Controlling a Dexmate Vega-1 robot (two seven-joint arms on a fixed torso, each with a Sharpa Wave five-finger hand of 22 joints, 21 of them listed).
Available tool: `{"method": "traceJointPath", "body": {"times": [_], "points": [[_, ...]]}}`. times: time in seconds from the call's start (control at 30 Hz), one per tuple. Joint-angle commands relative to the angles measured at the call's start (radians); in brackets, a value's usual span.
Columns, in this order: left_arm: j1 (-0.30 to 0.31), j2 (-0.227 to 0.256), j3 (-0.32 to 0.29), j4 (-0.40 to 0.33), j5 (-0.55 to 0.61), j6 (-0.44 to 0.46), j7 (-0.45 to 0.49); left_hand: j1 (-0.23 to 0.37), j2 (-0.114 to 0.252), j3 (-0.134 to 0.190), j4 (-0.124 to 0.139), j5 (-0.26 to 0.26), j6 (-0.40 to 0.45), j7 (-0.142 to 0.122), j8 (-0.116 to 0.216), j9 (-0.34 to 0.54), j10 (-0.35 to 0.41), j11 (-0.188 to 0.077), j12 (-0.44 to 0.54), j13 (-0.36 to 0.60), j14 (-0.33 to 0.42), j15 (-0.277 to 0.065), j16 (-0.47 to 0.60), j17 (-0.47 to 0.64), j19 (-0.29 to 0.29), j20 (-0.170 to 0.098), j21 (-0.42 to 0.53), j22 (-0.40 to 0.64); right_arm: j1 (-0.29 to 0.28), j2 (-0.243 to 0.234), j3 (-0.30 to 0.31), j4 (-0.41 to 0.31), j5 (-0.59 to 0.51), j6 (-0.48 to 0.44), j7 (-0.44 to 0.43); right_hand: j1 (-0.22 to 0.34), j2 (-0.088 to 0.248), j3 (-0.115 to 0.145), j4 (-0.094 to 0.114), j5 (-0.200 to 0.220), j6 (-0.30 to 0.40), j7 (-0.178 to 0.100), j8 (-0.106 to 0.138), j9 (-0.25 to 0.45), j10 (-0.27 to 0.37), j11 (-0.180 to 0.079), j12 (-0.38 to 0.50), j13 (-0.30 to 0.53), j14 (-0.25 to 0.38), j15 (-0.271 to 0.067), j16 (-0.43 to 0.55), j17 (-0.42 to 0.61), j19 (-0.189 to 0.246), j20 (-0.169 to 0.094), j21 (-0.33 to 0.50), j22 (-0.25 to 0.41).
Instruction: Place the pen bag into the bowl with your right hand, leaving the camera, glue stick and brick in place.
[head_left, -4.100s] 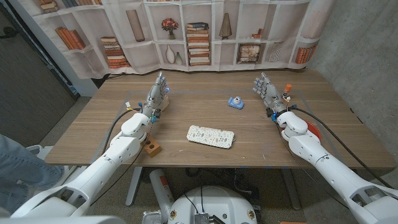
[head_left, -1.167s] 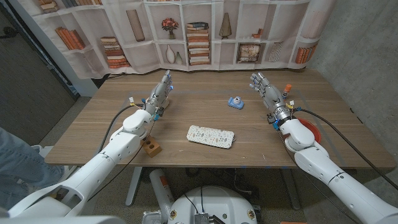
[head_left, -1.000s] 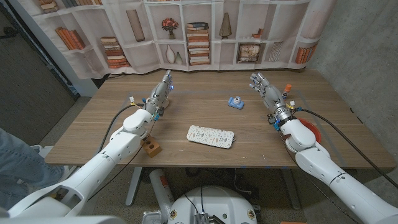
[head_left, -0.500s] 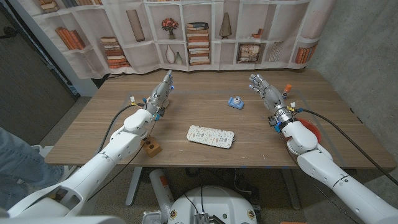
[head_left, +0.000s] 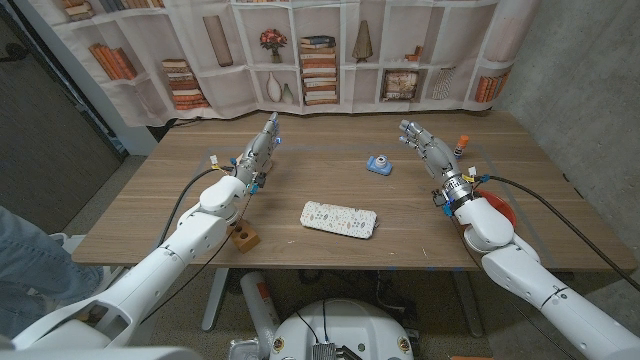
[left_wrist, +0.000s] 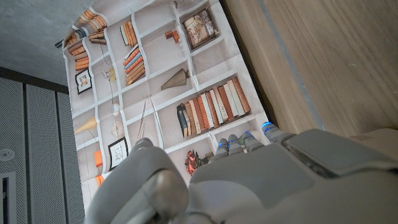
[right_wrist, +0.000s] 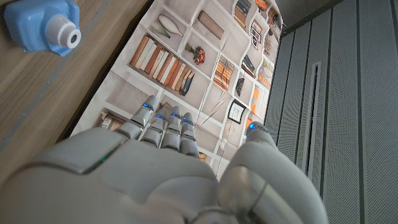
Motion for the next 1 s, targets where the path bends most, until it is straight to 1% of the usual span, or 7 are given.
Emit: {"method": "traceJointPath", "body": {"times": [0.03, 0.27, 0.4, 0.47, 1.0], "points": [[0.011, 0.004, -0.007, -0.011, -0.007, -0.007, -0.002, 0.001, 0.009, -0.004, 0.001, 0.007, 0.003, 0.004, 0.002, 0.003, 0.005, -0.001, 0.006, 0.004, -0.057, 0.002, 0.002, 0.003, -0.117, -0.050, -0.001, 0.002, -0.023, -0.013, 0.008, -0.024, -0.036, 0.007, -0.016, 0.009, -0.002, 0.001, -0.007, -0.001, 0.010, 0.001, 0.006, 0.004, 0.008, 0.000, 0.004, 0.004, 0.010, -0.002, 0.003, 0.004, 0.009, -0.040, -0.002, 0.003], [0.020, 0.013, -0.010, -0.025, -0.006, 0.000, 0.005, 0.002, 0.010, -0.005, 0.000, 0.007, 0.004, 0.004, 0.002, 0.003, 0.008, 0.000, 0.006, 0.004, -0.057, 0.002, 0.002, 0.003, -0.116, -0.050, -0.003, 0.002, -0.036, -0.021, 0.010, -0.045, -0.082, 0.002, -0.037, 0.015, -0.001, 0.002, -0.011, -0.002, 0.009, 0.001, 0.005, 0.004, 0.006, 0.001, 0.003, 0.004, 0.010, -0.002, 0.001, 0.003, 0.008, -0.037, -0.007, 0.003], [0.025, 0.015, -0.013, -0.031, -0.007, -0.002, 0.007, 0.003, 0.011, -0.006, 0.000, 0.008, 0.004, 0.004, 0.001, 0.003, 0.008, 0.001, 0.006, 0.004, -0.057, 0.003, 0.002, 0.003, -0.116, -0.051, -0.004, 0.002, -0.042, -0.022, 0.010, -0.049, -0.090, 0.010, -0.039, 0.018, -0.001, 0.003, -0.013, -0.002, 0.008, 0.001, 0.004, 0.004, 0.005, 0.002, 0.002, 0.004, 0.010, -0.002, 0.001, 0.003, 0.008, -0.037, -0.010, 0.003], [0.029, 0.017, -0.015, -0.034, -0.008, -0.003, 0.007, 0.003, 0.011, -0.007, 0.000, 0.008, 0.004, 0.004, 0.001, 0.003, 0.007, 0.002, 0.005, 0.004, -0.057, 0.003, 0.002, 0.003, -0.116, -0.051, -0.004, 0.002, -0.046, -0.020, 0.010, -0.052, -0.093, 0.013, -0.042, 0.019, -0.001, 0.003, -0.014, -0.002, 0.007, 0.001, 0.004, 0.004, 0.005, -0.002, 0.001, 0.004, 0.010, -0.002, 0.000, 0.003, 0.009, -0.036, -0.012, 0.003], [0.046, 0.025, -0.019, -0.060, -0.005, -0.003, 0.017, 0.005, 0.013, -0.010, -0.002, 0.009, 0.009, 0.005, 0.002, 0.003, 0.009, -0.001, 0.005, 0.004, -0.055, 0.003, 0.001, 0.003, -0.114, -0.050, -0.008, 0.002, -0.091, -0.030, 0.027, -0.083, -0.170, 0.023, -0.086, 0.023, 0.000, 0.002, -0.018, -0.005, 0.006, 0.001, 0.003, 0.004, 0.004, 0.000, -0.001, 0.004, 0.010, -0.003, -0.001, 0.004, 0.009, -0.035, -0.021, 0.004]]}}
